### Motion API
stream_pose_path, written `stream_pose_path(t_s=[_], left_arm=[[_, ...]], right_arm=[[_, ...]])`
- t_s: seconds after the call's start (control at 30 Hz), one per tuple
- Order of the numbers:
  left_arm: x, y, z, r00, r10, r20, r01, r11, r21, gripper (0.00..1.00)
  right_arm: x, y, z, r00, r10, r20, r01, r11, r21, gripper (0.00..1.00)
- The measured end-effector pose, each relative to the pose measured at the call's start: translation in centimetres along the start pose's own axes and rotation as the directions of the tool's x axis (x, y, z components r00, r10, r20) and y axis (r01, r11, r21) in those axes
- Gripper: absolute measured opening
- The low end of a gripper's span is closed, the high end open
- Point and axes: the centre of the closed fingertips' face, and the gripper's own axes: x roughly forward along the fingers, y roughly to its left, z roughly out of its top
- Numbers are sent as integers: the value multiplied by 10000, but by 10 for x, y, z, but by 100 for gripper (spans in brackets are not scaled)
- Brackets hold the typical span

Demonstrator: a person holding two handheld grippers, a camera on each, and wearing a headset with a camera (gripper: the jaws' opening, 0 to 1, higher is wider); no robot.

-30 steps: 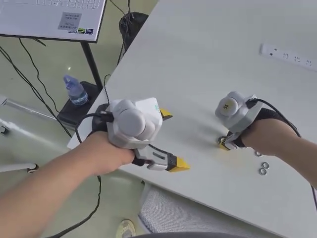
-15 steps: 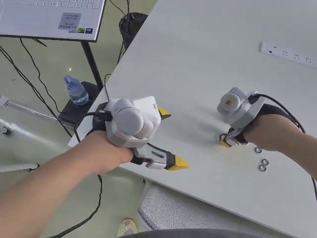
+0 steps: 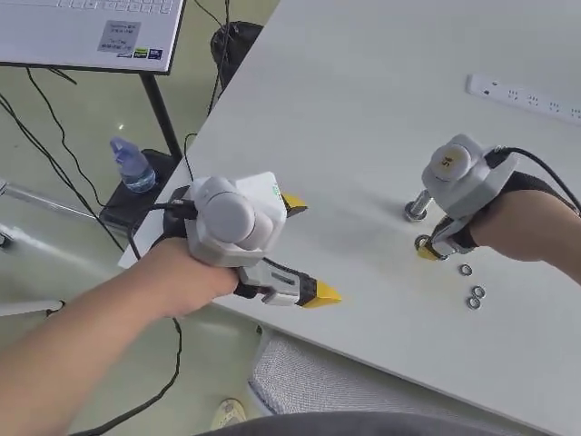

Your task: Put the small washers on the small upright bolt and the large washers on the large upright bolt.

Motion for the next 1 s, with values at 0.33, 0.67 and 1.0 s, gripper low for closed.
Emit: stream_pose_path(t_s=[0.33,0.67,1.0], left_arm=[[2,-3,0,10000,-56,-51,56,10000,51,77],[3,-3,4,10000,81,38,-81,9999,100,78],[2,-2,7,9998,182,95,-182,9998,71,78]], right_arm=[[-28,-11,-2,9996,-141,238,134,9995,286,21],[-37,-28,-10,9992,-318,237,309,9988,372,21],[-39,-37,-1,9983,-399,420,384,9987,347,22]])
